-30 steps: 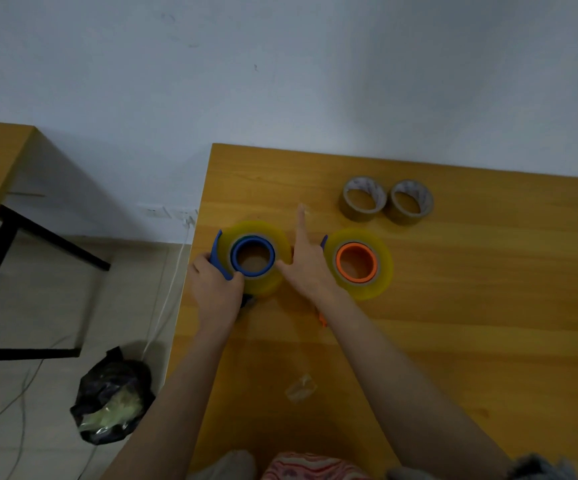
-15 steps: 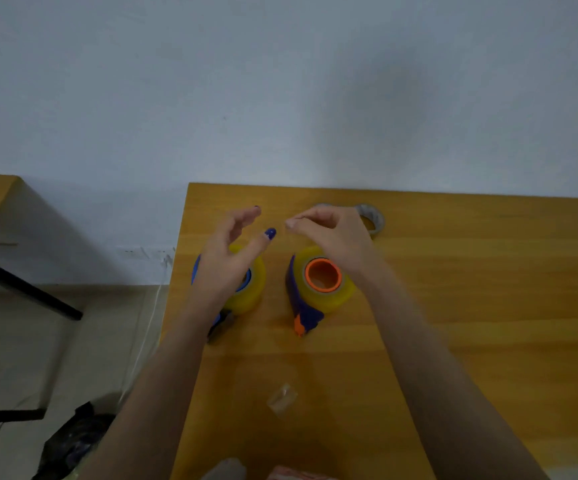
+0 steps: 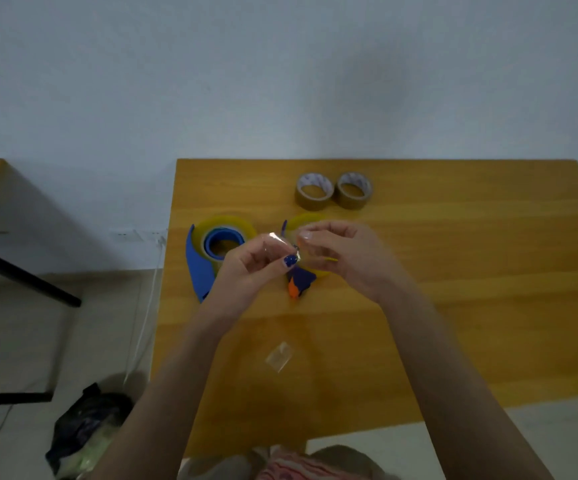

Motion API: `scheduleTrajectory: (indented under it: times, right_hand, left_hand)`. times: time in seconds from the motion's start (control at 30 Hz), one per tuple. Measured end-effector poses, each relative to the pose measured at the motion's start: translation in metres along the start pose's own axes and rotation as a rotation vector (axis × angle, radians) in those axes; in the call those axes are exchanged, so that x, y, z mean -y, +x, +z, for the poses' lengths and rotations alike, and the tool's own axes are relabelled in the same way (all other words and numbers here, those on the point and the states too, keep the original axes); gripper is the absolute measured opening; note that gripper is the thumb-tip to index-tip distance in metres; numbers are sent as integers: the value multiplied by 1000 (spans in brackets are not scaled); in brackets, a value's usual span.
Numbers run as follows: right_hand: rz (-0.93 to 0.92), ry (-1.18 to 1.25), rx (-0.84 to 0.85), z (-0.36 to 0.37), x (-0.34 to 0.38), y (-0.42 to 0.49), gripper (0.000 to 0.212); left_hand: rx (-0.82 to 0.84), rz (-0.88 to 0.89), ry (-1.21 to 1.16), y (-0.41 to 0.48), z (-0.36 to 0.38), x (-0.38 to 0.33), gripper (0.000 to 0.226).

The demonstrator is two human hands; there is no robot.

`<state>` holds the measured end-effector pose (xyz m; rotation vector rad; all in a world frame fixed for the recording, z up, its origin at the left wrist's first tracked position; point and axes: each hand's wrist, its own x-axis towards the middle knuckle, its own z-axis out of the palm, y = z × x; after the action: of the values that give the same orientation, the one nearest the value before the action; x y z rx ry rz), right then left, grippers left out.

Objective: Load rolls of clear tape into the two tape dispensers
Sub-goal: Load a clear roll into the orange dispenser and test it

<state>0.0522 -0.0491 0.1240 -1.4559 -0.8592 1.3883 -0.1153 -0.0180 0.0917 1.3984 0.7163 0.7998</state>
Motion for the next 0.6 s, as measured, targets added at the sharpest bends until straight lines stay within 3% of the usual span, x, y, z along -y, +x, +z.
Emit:
scheduleTrajectory:
  times: [0.1,0.2,0.4,0.6]
  right_hand:
    - [-72,-112,-75,2,-16,-6,16]
    - [-81,-68,-95,1,-23,-9,26]
    - [5,326,7,1,-26,-23,10]
    - [-32,315,56,-6,-22,-30,10]
  left_hand:
    - [-68,-31,46,-7,6,6,5]
    - [-155,-120,41,-9,11,9,11]
    - [-221,-240,-285,-11,25,1,11]
    - [-238,-276,-306,-14,32,-5,14]
